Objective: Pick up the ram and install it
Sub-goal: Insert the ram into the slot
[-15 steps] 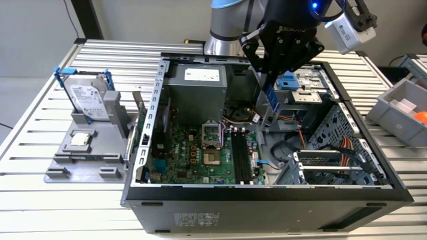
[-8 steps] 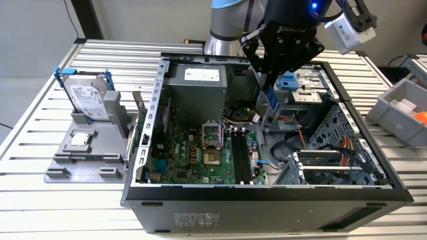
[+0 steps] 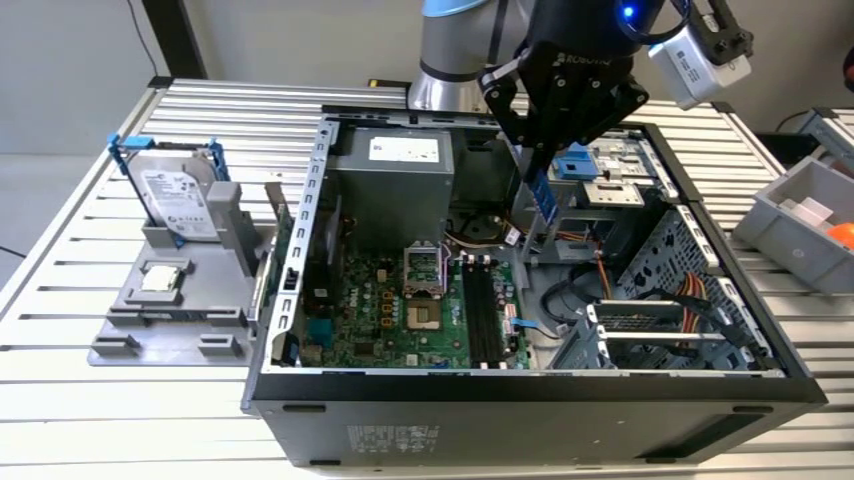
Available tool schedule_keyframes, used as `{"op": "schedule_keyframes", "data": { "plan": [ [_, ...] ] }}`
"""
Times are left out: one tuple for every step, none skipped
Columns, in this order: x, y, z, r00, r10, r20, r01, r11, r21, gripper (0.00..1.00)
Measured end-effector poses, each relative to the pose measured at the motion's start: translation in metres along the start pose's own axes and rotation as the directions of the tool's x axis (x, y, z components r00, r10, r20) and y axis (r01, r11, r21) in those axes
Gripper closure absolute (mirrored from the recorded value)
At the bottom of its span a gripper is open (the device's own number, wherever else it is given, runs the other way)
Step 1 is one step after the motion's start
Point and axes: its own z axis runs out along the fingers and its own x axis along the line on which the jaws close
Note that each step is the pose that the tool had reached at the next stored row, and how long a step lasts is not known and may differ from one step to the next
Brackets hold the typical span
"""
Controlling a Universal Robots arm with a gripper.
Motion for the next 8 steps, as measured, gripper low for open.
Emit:
{"op": "schedule_keyframes", "data": {
  "plan": [
    [0.0, 0.0, 0.0, 1.0, 0.001, 0.0, -0.001, 1.0, 0.0001, 1.0],
    [0.0, 0.0, 0.0001, 1.0, 0.001, 0.0, -0.001, 1.0, 0.0001, 1.0],
    [0.0, 0.0, 0.0001, 1.0, 0.002, 0.0, -0.002, 1.0, 0.0001, 1.0],
    [0.0, 0.0001, 0.0003, 1.0, 0.003, 0.0, -0.003, 1.0, 0.0001, 1.0],
    [-0.0001, 0.0001, 0.0008, 1.0, 0.008, 0.0002, -0.008, 1.0, 0.0001, 1.0],
    [0.0, 0.0, 0.0015, 0.9999, 0.013, 0.0002, -0.013, 0.9999, 0.0001, 1.0],
    [0.0, 0.0, 0.0022, 0.9998, 0.018, 0.0003, -0.018, 0.9998, 0.0, 1.0],
    [-0.0001, 0.0, 0.0032, 0.9997, 0.022, 0.0004, -0.022, 0.9997, -0.0001, 1.0]
  ]
}}
